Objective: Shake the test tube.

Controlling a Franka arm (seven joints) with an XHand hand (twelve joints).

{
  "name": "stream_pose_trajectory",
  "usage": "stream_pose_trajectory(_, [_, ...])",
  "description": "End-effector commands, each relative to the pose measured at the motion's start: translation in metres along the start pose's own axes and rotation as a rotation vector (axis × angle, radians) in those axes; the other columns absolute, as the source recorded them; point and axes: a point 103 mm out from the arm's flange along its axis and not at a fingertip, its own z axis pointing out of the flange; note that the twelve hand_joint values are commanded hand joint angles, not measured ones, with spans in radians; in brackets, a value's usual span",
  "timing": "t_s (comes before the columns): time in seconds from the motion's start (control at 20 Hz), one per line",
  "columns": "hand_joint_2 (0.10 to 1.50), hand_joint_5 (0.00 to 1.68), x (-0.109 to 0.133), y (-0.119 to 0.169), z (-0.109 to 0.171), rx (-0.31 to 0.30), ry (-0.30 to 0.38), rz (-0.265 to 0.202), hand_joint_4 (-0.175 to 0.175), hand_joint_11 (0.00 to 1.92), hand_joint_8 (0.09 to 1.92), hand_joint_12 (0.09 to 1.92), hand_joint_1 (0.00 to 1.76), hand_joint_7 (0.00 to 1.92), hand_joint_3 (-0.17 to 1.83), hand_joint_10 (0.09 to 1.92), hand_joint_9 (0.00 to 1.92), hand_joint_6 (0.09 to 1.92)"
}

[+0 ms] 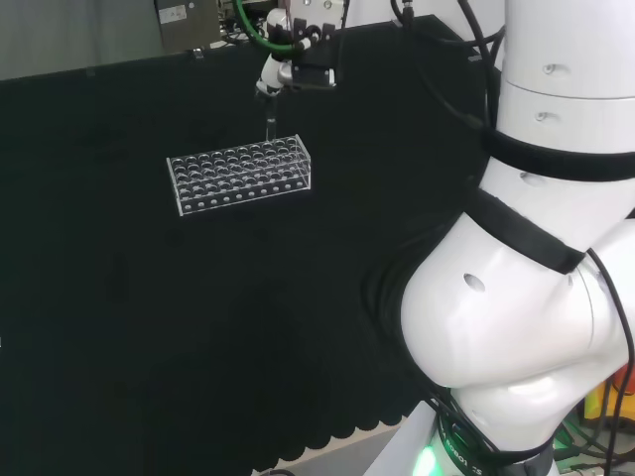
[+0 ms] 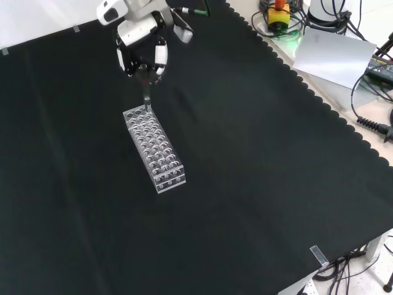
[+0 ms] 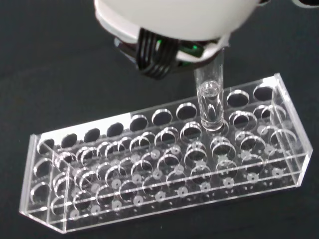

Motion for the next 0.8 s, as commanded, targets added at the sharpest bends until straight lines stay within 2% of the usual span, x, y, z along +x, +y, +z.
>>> stream_pose_trajectory(0.05, [0.68, 1.35, -0.001, -0.016, -0.032, -0.037, 0.042, 0.006, -0.175, 1.3, 0.51, 0.85, 1.23, 1.7, 0.58, 0.58, 1.62, 0.49])
stream_pose_trajectory(0.3, [0.68, 1.35, 0.013, -0.022, -0.041, -0.041, 0.069, -0.016, -0.175, 1.3, 0.5, 0.85, 1.23, 1.7, 0.58, 0.58, 1.62, 0.49])
stream_pose_trajectory(0.45, [0.67, 1.35, 0.033, -0.026, -0.042, -0.032, 0.093, -0.045, -0.175, 1.3, 0.5, 0.85, 1.23, 1.71, 0.58, 0.58, 1.62, 0.49])
stream_pose_trajectory(0.8, [0.67, 1.35, 0.099, -0.031, -0.043, -0.015, 0.127, -0.163, -0.175, 1.3, 0.5, 0.85, 1.23, 1.71, 0.58, 0.58, 1.62, 0.49])
